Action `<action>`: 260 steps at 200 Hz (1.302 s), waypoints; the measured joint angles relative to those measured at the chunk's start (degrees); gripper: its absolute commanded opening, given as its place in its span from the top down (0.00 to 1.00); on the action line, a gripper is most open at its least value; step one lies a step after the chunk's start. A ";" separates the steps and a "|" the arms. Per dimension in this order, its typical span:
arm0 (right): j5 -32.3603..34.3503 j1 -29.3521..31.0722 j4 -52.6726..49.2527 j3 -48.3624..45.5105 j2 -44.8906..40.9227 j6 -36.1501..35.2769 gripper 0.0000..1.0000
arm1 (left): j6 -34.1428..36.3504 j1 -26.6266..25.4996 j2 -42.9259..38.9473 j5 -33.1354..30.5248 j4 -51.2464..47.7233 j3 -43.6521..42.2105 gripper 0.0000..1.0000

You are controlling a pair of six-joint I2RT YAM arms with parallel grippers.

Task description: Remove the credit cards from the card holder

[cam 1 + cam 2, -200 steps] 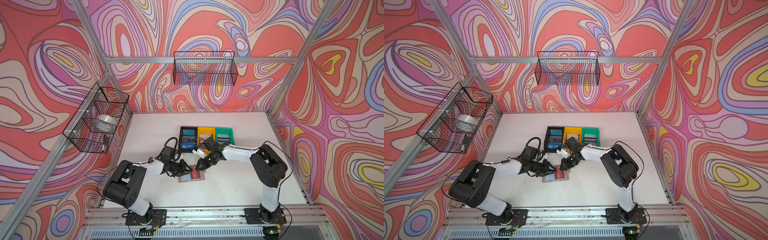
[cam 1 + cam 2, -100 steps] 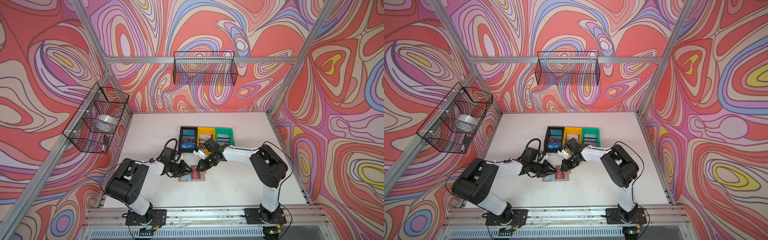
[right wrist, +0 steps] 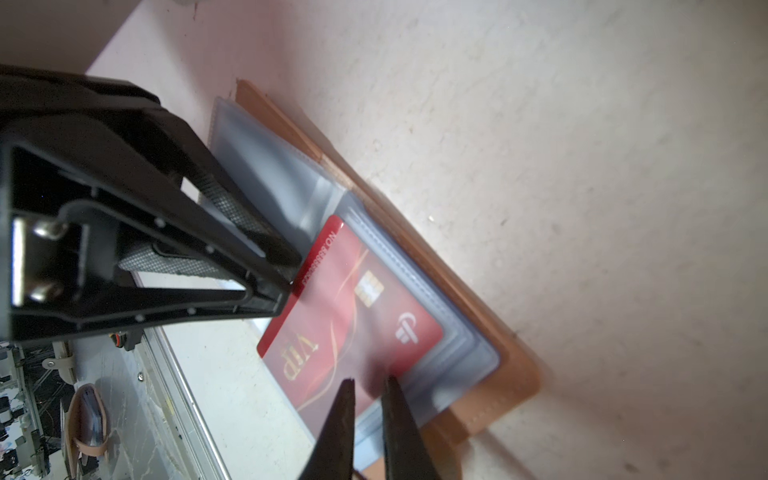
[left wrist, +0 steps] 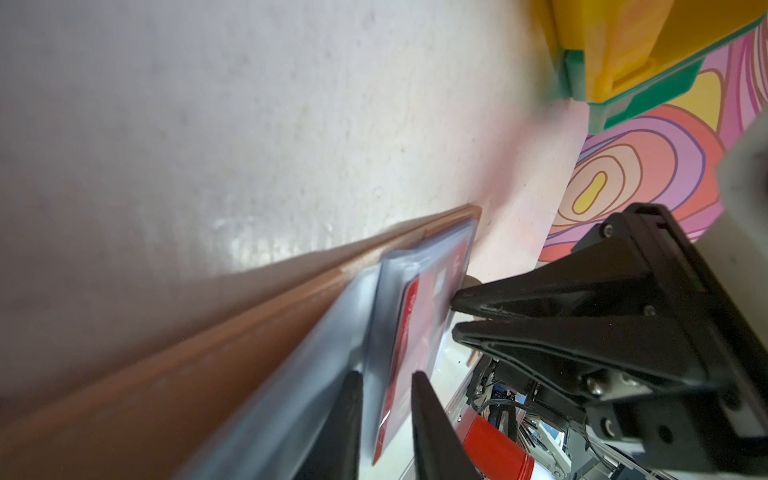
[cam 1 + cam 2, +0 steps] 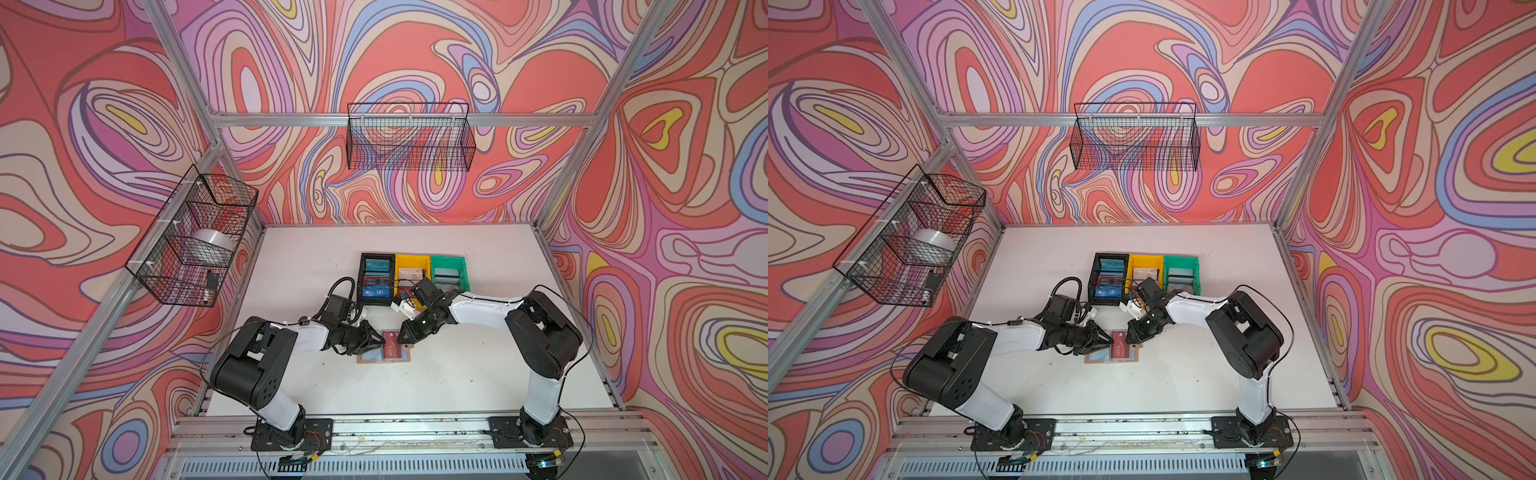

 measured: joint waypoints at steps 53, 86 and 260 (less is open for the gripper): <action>-1.90 -0.17 1.36 0.02 1.20 0.42 0.83 | -0.02 0.00 0.00 0.09 0.50 -0.31 0.75; -3.26 -0.37 2.38 0.02 1.84 0.66 0.84 | -0.20 0.00 0.00 0.22 1.27 -0.70 0.76; -5.14 -0.66 2.91 0.22 2.67 0.83 0.84 | 0.70 0.50 -1.84 0.42 1.16 -3.02 0.93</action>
